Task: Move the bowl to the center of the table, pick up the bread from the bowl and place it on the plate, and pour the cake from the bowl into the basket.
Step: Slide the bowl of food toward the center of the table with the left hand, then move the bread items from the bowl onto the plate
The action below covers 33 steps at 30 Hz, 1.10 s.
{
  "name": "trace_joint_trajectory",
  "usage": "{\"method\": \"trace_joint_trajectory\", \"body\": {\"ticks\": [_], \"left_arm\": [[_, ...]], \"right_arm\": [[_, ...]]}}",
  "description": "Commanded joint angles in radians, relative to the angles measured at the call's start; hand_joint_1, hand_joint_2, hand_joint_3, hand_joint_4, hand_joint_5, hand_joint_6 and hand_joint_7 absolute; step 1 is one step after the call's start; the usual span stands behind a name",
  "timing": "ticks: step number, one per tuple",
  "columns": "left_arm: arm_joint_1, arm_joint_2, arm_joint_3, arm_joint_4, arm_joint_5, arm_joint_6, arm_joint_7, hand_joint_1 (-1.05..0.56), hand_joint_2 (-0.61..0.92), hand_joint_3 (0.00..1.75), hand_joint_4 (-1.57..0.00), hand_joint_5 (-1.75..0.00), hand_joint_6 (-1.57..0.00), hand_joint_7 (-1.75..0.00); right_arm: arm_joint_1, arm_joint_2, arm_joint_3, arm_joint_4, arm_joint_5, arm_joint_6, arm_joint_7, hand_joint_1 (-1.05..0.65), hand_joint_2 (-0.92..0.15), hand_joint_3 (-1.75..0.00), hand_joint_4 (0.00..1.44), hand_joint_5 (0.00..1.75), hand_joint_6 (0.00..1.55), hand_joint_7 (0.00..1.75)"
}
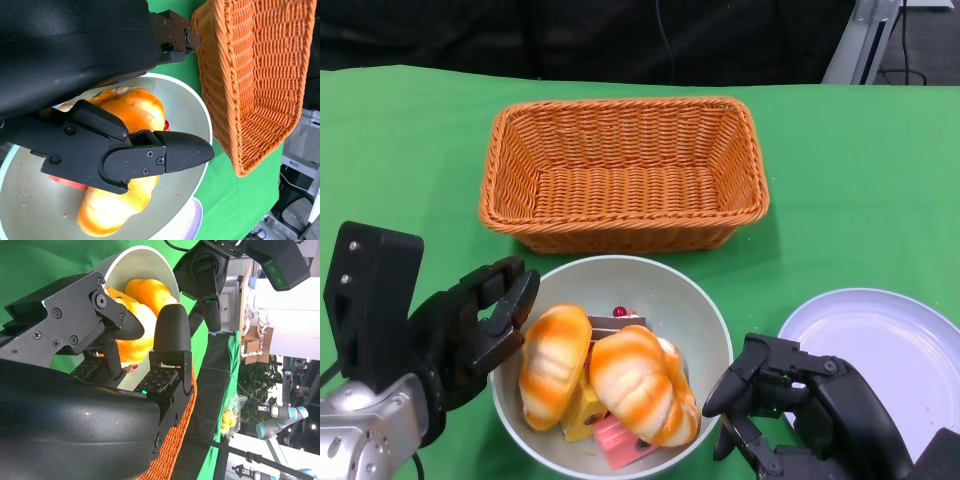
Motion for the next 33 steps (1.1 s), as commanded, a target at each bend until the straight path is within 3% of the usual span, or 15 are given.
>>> {"method": "trace_joint_trajectory", "body": {"ticks": [1, 14, 24, 28, 33], "left_arm": [[0.008, 0.000, 0.008, -0.002, 0.013, -0.026, 0.017, -0.76, 0.92, 0.59, 0.00, 0.00, 0.00, 0.00], [-0.004, 0.043, 0.007, 0.111, 0.204, -0.337, 0.069, -0.75, 0.92, 0.57, -0.02, -0.01, 0.00, 0.00], [-0.024, 0.075, 0.114, 0.291, 0.141, -0.657, -0.045, -0.76, 0.92, 0.41, -0.15, -0.06, -0.13, -0.04], [-0.032, 0.073, 0.146, 0.359, 0.123, -0.771, -0.068, -0.72, 0.92, 0.27, -0.24, -0.08, -0.22, -0.05], [-0.031, 0.071, 0.153, 0.468, 0.168, -1.011, -0.062, -0.56, 0.92, 0.15, -0.59, -0.13, -0.48, -0.07]], "right_arm": [[0.003, -0.004, -0.009, -0.010, 0.004, -0.002, -0.007, -0.01, -0.59, -1.03, 0.88, 1.32, 0.78, 1.22], [0.007, -0.008, -0.012, -0.003, 0.004, -0.021, -0.003, 0.00, -0.60, -1.03, 0.88, 1.32, 0.77, 1.22], [0.008, -0.015, -0.016, 0.001, 0.008, -0.027, 0.002, 0.00, -0.60, -1.04, 0.88, 1.31, 0.78, 1.20], [0.013, -0.019, -0.021, -0.007, 0.021, -0.016, 0.006, 0.00, -0.59, -1.05, 0.87, 1.31, 0.79, 1.19], [0.022, -0.022, -0.034, -0.014, 0.044, -0.009, 0.016, -0.01, -0.60, -1.04, 0.87, 1.30, 0.79, 1.18]]}}
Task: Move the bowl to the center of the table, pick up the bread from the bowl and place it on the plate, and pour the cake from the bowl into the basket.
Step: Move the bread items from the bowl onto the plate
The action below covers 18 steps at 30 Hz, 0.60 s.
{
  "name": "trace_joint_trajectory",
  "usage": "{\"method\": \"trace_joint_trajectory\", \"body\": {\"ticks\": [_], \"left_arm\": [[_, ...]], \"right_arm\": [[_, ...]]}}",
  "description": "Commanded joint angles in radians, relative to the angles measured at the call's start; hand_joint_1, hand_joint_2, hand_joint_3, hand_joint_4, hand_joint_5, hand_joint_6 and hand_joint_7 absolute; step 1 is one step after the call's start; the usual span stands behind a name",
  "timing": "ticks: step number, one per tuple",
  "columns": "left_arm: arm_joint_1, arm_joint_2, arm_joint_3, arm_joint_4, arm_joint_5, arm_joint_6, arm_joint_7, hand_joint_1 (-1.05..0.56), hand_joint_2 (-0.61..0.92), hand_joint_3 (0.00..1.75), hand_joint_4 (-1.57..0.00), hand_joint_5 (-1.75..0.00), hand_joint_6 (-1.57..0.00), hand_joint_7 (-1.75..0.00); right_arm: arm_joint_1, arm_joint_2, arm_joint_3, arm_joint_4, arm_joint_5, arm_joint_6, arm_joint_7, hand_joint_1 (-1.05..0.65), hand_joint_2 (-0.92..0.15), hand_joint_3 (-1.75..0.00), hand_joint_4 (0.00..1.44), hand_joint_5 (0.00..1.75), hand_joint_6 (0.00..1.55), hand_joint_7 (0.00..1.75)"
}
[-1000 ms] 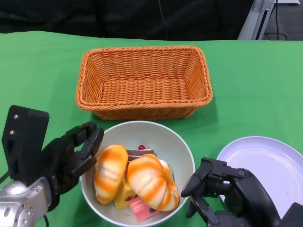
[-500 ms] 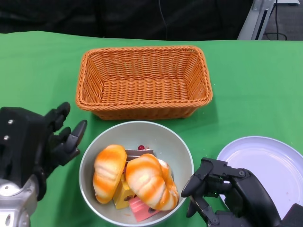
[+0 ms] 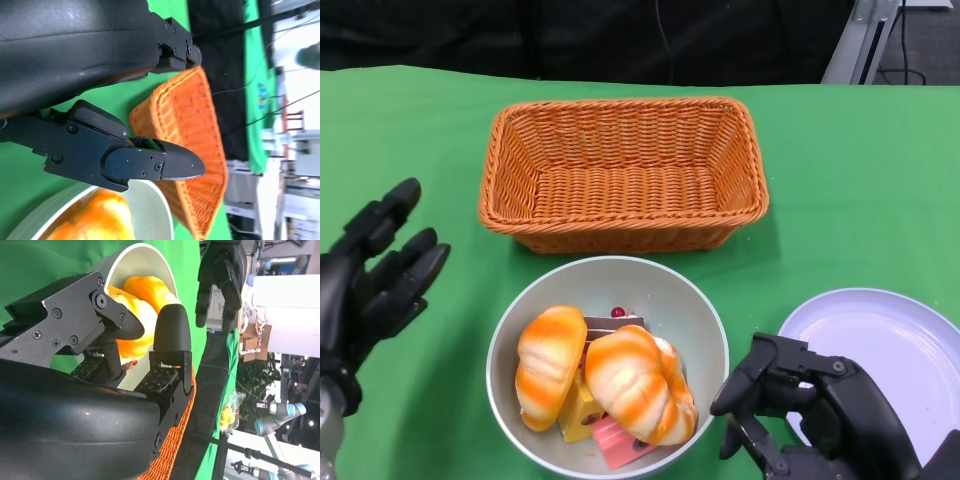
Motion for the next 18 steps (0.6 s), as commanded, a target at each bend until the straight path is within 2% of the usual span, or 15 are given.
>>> {"method": "trace_joint_trajectory", "body": {"ticks": [1, 4, 7, 9, 11, 13, 14, 15, 16, 18], "left_arm": [[-0.010, 0.016, 0.006, 0.081, 0.037, -0.167, 0.005, -0.55, 0.92, 0.14, -0.63, -0.12, -0.51, -0.06], [-0.021, 0.026, -0.004, 0.178, 0.095, -0.356, 0.020, -0.42, 0.92, 0.12, -0.77, -0.11, -0.63, -0.06], [-0.036, 0.024, -0.002, 0.252, 0.109, -0.473, 0.025, -0.29, 0.92, 0.16, -0.86, -0.11, -0.73, -0.07], [-0.048, 0.014, 0.003, 0.294, 0.095, -0.536, 0.021, -0.13, 0.92, 0.29, -1.03, -0.18, -0.98, -0.15], [-0.059, 0.008, 0.004, 0.328, 0.089, -0.584, 0.023, -0.08, 0.92, 0.36, -1.11, -0.22, -1.10, -0.19], [-0.066, -0.003, 0.005, 0.342, 0.089, -0.599, 0.045, -0.06, 0.92, 0.41, -1.05, -0.50, -1.13, -0.29], [-0.070, -0.011, 0.007, 0.351, 0.090, -0.603, 0.061, -0.07, 0.92, 0.38, -0.96, -0.81, -1.10, -0.42], [-0.074, -0.018, 0.008, 0.359, 0.093, -0.606, 0.075, -0.08, 0.92, 0.38, -0.90, -0.97, -1.04, -0.56], [-0.079, -0.026, 0.009, 0.372, 0.091, -0.610, 0.087, -0.08, 0.92, 0.39, -0.86, -1.09, -0.98, -0.70], [-0.086, -0.034, 0.009, 0.392, 0.088, -0.618, 0.098, -0.08, 0.92, 0.41, -0.82, -1.20, -0.91, -0.83]], "right_arm": [[0.015, -0.011, -0.015, -0.018, 0.024, 0.003, 0.007, -0.01, -0.61, -1.03, 0.87, 1.30, 0.80, 1.18], [0.019, -0.014, -0.027, -0.017, 0.029, -0.012, 0.011, -0.01, -0.62, -1.03, 0.88, 1.30, 0.79, 1.18], [0.023, -0.022, -0.039, -0.025, 0.032, -0.016, 0.015, -0.01, -0.62, -1.03, 0.88, 1.30, 0.79, 1.18], [0.025, -0.030, -0.052, -0.031, 0.029, -0.027, 0.016, 0.00, -0.60, -1.07, 0.88, 1.31, 0.78, 1.18], [0.027, -0.034, -0.064, -0.044, 0.028, -0.027, 0.015, -0.01, -0.58, -1.09, 0.85, 1.31, 0.78, 1.17], [0.030, -0.041, -0.078, -0.063, 0.026, -0.021, 0.012, -0.02, -0.60, -1.04, 0.80, 1.31, 0.78, 1.12], [0.029, -0.048, -0.087, -0.078, 0.021, -0.016, 0.007, -0.06, -0.63, -0.94, 0.78, 1.28, 0.78, 1.06], [0.028, -0.053, -0.095, -0.091, 0.015, -0.011, 0.003, -0.08, -0.64, -0.89, 0.77, 1.26, 0.77, 1.03], [0.029, -0.060, -0.103, -0.115, 0.008, 0.003, -0.001, -0.09, -0.64, -0.86, 0.76, 1.23, 0.76, 0.99], [0.031, -0.069, -0.112, -0.151, 0.004, 0.031, -0.005, -0.10, -0.63, -0.85, 0.77, 1.17, 0.75, 0.96]]}}
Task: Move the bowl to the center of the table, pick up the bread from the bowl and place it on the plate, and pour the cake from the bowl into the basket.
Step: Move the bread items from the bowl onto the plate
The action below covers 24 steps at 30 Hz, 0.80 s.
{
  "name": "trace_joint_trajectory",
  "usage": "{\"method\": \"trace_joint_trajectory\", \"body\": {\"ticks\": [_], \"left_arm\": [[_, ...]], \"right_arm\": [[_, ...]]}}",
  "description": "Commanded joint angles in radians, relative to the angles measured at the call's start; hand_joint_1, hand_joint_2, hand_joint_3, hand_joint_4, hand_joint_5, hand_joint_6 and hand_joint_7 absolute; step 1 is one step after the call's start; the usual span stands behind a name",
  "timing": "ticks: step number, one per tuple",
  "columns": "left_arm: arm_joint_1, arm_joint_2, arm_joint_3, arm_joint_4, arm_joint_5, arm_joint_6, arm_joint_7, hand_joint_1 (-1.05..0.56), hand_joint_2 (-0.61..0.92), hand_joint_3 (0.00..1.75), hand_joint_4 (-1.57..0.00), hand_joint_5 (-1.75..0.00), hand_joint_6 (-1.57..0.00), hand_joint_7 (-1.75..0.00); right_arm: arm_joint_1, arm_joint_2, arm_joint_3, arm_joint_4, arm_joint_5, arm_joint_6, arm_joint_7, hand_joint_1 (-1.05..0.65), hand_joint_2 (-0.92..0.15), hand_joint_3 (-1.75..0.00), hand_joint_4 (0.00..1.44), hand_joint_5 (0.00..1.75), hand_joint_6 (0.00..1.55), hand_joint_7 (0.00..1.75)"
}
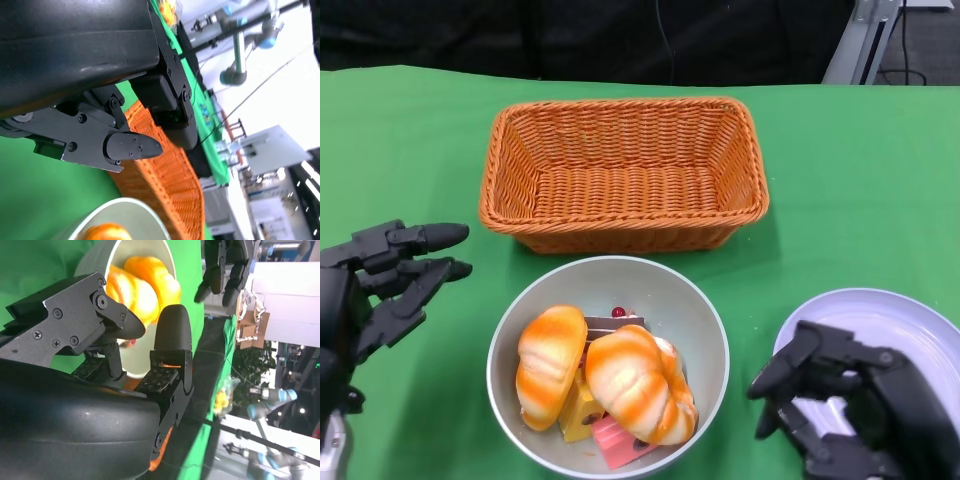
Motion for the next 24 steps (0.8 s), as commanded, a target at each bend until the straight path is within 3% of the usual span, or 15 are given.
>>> {"method": "trace_joint_trajectory", "body": {"ticks": [1, 3, 7, 10, 12, 14, 18, 24], "left_arm": [[-0.012, -0.005, 0.008, 0.034, -0.007, -0.025, 0.028, -0.08, 0.92, 0.41, -0.81, -1.23, -0.89, -0.87], [-0.016, -0.014, 0.008, 0.042, 0.000, -0.027, 0.050, -0.09, 0.91, 0.41, -0.80, -1.27, -0.87, -0.92], [-0.023, -0.021, 0.003, 0.062, 0.012, -0.041, 0.077, -0.11, 0.91, 0.41, -0.78, -1.32, -0.83, -0.97], [-0.030, -0.018, -0.001, 0.077, 0.015, -0.046, 0.083, -0.11, 0.91, 0.42, -0.78, -1.32, -0.83, -0.98], [-0.039, -0.015, -0.002, 0.095, 0.016, -0.051, 0.084, -0.11, 0.90, 0.42, -0.79, -1.31, -0.83, -0.99], [-0.046, -0.011, -0.002, 0.115, 0.017, -0.056, 0.083, -0.11, 0.90, 0.42, -0.81, -1.30, -0.84, -0.98], [-0.052, -0.007, -0.003, 0.136, 0.032, -0.076, 0.095, -0.11, 0.89, 0.42, -0.83, -1.27, -0.84, -0.96], [-0.055, -0.001, -0.009, 0.155, 0.048, -0.085, 0.105, -0.11, 0.91, 0.38, -0.85, -1.19, -0.87, -0.90]], "right_arm": [[0.007, -0.022, -0.020, -0.057, 0.001, 0.037, -0.010, -0.10, -0.62, -0.86, 0.77, 1.16, 0.74, 0.95], [0.012, -0.039, -0.030, -0.153, 0.021, 0.119, -0.009, -0.10, -0.63, -0.81, 0.73, 1.13, 0.71, 0.90], [0.012, -0.089, -0.033, -0.332, -0.012, 0.266, -0.003, -0.25, -0.87, -0.22, 0.60, 1.02, 0.63, 0.70], [0.003, -0.117, -0.022, -0.423, -0.067, 0.352, -0.005, -0.30, -0.91, -0.09, 0.60, 0.92, 0.62, 0.62], [-0.015, -0.149, -0.002, -0.517, -0.149, 0.438, 0.001, -0.40, -0.92, -0.05, 0.65, 0.65, 0.64, 0.40], [-0.070, -0.189, 0.051, -0.584, -0.287, 0.513, 0.020, -0.53, -0.92, -0.08, 0.66, 0.51, 0.63, 0.27], [-0.146, -0.204, 0.138, -0.611, -0.444, 0.582, 0.038, -0.64, -0.92, -0.09, 0.65, 0.42, 0.61, 0.18], [-0.290, -0.176, 0.343, -0.618, -0.828, 0.748, 0.176, -0.84, -0.92, -0.15, 0.64, 0.19, 0.54, 0.02]]}}
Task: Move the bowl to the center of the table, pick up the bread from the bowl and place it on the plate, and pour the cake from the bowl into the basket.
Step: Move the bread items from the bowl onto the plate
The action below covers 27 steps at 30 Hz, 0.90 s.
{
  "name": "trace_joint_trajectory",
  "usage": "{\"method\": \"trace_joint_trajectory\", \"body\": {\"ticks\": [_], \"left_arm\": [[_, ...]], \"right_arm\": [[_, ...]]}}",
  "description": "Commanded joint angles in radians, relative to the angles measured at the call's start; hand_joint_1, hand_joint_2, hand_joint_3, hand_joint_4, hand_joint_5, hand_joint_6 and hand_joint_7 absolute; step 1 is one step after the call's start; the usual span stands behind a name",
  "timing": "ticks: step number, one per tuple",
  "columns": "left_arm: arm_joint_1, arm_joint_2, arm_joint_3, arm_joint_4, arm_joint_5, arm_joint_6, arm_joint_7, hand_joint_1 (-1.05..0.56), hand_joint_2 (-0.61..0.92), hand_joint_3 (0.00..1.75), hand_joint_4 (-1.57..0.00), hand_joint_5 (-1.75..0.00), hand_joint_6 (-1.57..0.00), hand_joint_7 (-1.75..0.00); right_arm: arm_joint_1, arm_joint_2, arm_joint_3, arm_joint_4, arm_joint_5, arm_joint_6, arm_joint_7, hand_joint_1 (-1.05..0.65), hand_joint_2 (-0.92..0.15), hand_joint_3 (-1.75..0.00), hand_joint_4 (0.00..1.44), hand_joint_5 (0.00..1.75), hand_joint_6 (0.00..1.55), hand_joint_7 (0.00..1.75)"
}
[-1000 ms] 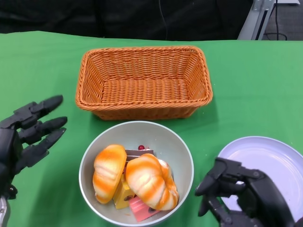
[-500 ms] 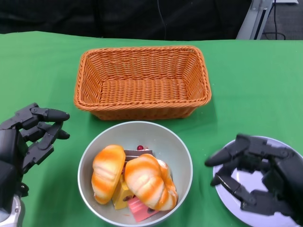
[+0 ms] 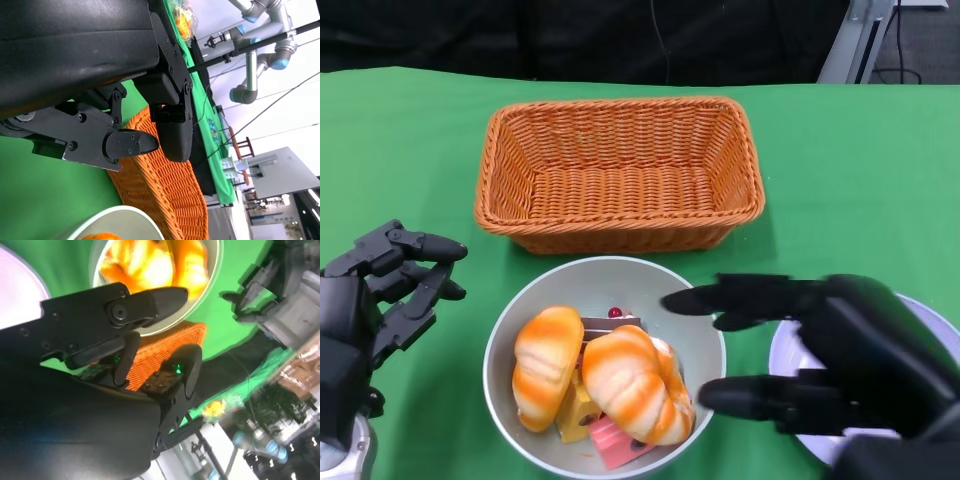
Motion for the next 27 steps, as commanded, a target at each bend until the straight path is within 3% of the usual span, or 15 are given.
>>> {"method": "trace_joint_trajectory", "body": {"ticks": [1, 6, 11, 19, 27], "left_arm": [[-0.010, 0.019, -0.001, 0.013, 0.007, -0.016, 0.015, -0.11, 0.91, 0.37, -0.85, -1.18, -0.87, -0.89], [-0.004, 0.017, -0.009, 0.005, 0.019, -0.019, 0.024, -0.12, 0.92, 0.33, -0.86, -1.17, -0.90, -0.84], [-0.004, 0.021, -0.017, 0.010, 0.032, -0.025, 0.036, -0.12, 0.92, 0.33, -0.85, -1.16, -0.89, -0.83], [-0.012, 0.016, -0.016, 0.024, 0.036, -0.038, 0.058, -0.13, 0.92, 0.33, -0.87, -1.17, -0.91, -0.82], [-0.014, 0.014, -0.021, 0.027, 0.054, -0.039, 0.103, -0.13, 0.92, 0.35, -0.84, -1.24, -0.87, -0.92]], "right_arm": [[-0.063, 0.038, 0.090, -0.001, -0.165, 0.077, 0.084, -0.85, -0.92, -0.16, 0.64, 0.18, 0.53, 0.01], [-0.121, 0.131, 0.189, 0.070, -0.370, 0.131, 0.181, -0.91, -0.92, -0.16, 0.63, 0.14, 0.48, 0.00], [-0.138, 0.186, 0.212, 0.145, -0.438, 0.109, 0.196, -0.94, -0.92, -0.20, 0.63, 0.11, 0.47, 0.00], [-0.197, 0.240, 0.248, 0.326, -0.531, 0.070, 0.202, -0.99, -0.92, -0.30, 0.65, 0.08, 0.47, 0.00], [-0.296, 0.247, 0.310, 0.519, -0.660, 0.051, 0.351, -1.03, -0.92, -0.48, 0.71, 0.11, 0.37, 0.00]]}}
